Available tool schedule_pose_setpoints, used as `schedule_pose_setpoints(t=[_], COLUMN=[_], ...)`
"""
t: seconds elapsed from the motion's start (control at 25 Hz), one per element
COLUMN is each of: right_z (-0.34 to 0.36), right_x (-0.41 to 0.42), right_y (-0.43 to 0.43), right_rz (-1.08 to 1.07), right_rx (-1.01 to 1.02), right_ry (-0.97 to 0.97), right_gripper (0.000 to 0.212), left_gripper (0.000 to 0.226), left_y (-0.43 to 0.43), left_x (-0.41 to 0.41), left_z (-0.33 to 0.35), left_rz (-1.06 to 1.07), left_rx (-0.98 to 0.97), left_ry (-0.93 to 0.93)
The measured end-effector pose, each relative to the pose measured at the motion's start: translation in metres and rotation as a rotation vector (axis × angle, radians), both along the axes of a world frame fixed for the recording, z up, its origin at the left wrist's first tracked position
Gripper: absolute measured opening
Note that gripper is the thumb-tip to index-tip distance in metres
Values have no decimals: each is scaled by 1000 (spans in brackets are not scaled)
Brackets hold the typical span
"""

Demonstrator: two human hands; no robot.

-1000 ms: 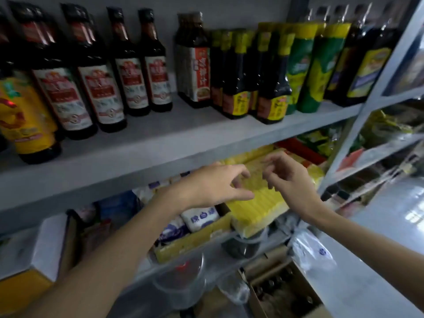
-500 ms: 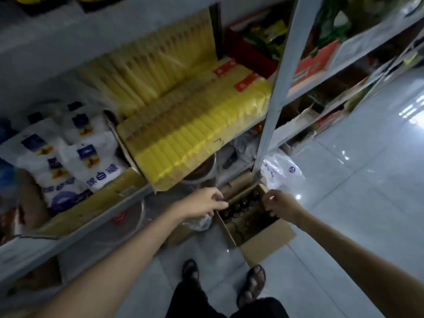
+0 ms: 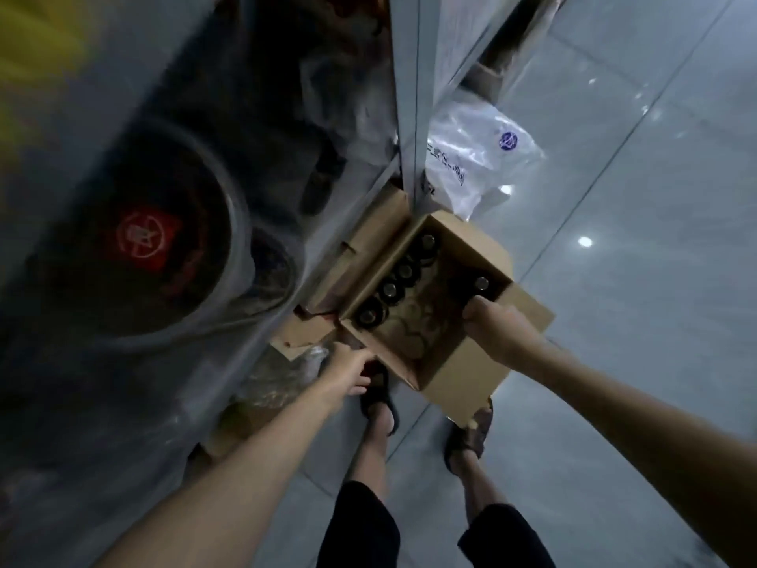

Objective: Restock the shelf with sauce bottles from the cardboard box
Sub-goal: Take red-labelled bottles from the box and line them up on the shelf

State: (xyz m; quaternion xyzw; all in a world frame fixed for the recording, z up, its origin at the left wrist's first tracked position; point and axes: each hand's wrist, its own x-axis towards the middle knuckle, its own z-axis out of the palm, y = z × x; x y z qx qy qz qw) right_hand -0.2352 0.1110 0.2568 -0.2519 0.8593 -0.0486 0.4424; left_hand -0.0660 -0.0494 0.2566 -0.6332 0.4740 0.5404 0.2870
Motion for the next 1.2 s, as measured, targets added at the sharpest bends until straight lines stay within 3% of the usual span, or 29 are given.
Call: schedule_pose_setpoints(t=[0.08,0.28,0.44,0.56,0.76,1.0,1.12,1.2], right_z=[-74,-209,-262,-281,-275,-211,-138,-74], right_x=[7,11,1,1,-4,-10,-22,-35], right_y=[-11,-64,-114,-136,-115,-57,-35,-25], right_rz=[5,-21,-205,-176,-183,-351,-343,-316], right_rx=[26,-45,-132,-92,-133,-198,-216,-252], right_ry=[-11,95,28,54,162,146,154,117], right_gripper=[29,44,52,39,22,27,28,27], left_gripper=[45,41,34,37,37,31,56,75], left_y=[-2,-9,-5,-4,-10,3,18,30], left_x=[2,17,27,38,48,39,22,4], left_z=[-77,-219,-272,-287,-288,-245,-192,-140], left_rz=[42,131,323,377,263,89,-76,-207], left_rx=[14,28,-78,-60,-16,-165,-322,-361], left_ry=[-63,-106,-114,-58,-16,-45,-16,129])
